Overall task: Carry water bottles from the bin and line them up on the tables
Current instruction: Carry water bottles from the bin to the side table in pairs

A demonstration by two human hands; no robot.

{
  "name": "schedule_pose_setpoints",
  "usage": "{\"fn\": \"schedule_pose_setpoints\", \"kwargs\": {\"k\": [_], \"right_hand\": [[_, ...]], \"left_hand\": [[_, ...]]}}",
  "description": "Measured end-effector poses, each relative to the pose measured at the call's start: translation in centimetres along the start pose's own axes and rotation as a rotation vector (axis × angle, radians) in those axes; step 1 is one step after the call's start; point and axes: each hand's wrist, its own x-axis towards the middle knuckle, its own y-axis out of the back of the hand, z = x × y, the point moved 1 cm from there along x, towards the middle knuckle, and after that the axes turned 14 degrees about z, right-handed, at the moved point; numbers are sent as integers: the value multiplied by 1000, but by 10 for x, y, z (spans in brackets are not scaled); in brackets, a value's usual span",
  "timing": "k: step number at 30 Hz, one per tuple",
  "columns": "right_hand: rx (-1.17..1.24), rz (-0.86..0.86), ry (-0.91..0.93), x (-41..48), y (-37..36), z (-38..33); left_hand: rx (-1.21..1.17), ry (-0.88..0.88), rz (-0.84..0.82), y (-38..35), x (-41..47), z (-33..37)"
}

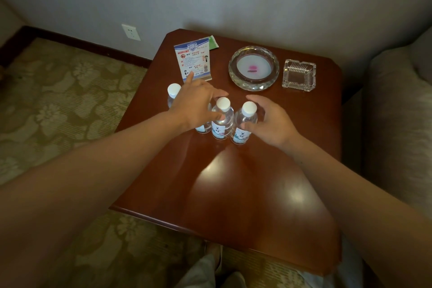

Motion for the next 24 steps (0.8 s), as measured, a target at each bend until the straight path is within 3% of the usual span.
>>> {"fn": "schedule_pose_setpoints", "kwargs": {"k": [9, 13, 18, 24], "right_hand": [[-317, 45, 79, -56, 31, -19], [-564, 63, 89, -98, 63, -42], [-722, 53, 14, -150, 104, -67], [-711, 80, -138, -213, 160, -87]], "left_hand": [[39, -75, 64, 24, -52, 28], [91, -51, -50, 54, -86, 65], [179, -31, -184, 91, -119, 105], [134, -42, -216, 127, -135, 147]]}}
